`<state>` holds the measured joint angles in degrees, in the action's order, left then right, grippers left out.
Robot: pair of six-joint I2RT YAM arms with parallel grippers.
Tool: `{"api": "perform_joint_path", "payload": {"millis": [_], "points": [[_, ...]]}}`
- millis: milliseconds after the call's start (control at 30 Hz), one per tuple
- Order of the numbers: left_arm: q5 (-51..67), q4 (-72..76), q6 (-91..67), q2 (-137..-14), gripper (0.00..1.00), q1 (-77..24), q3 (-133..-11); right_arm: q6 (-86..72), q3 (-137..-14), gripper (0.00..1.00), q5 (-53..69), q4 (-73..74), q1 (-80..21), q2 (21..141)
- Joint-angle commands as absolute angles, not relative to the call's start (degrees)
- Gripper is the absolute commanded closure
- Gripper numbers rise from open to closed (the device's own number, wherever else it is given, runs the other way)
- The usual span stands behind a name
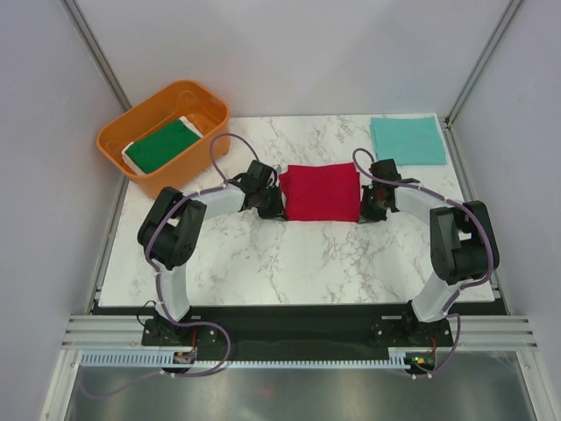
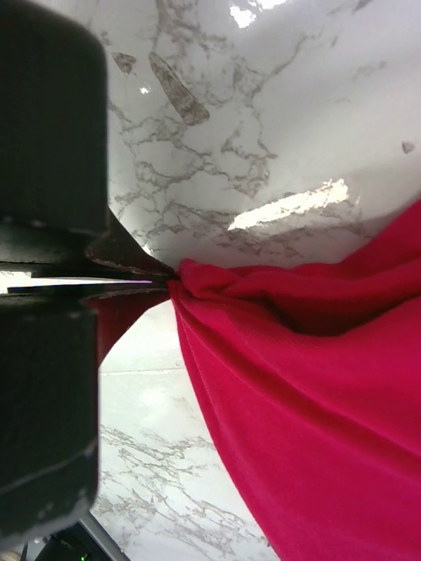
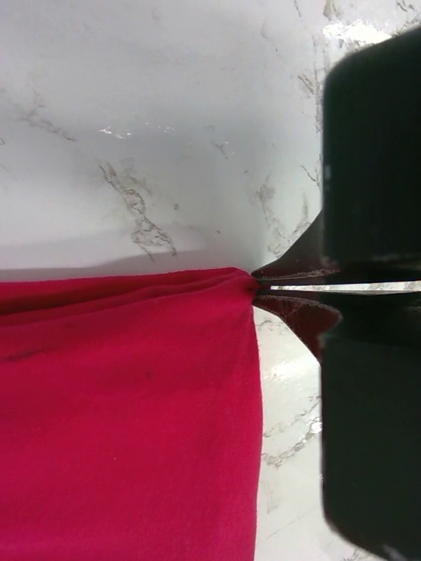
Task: Fold and stack the t-shirts
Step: Fold the tshirt
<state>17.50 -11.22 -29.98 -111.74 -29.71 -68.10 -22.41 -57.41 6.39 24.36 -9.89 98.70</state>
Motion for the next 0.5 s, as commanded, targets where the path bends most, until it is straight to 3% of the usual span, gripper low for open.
{"api": "perform_joint_path", "payload": {"millis": [0,333,400,467], "points": [[10.73,-16.78,-28.57,-108.72,0.98,-29.18,-68.82,-20.48,-56.95,1.00,1.50,26.98,-9.75,96.68],[15.54,-19.25,-29.18,-108.11,0.98,-29.79,-68.12,-20.66,-53.62,1.00,5.87,27.42,-9.84,93.78],[16.87,-19.25,-29.62,-107.58,0.98,-29.71,-67.77,-21.09,-53.26,0.93,6.50,27.33,-10.02,93.95],[16.96,-19.51,-30.06,-106.36,0.78,-29.79,-67.68,-21.53,-53.26,0.82,6.24,27.51,-10.11,93.78]]}}
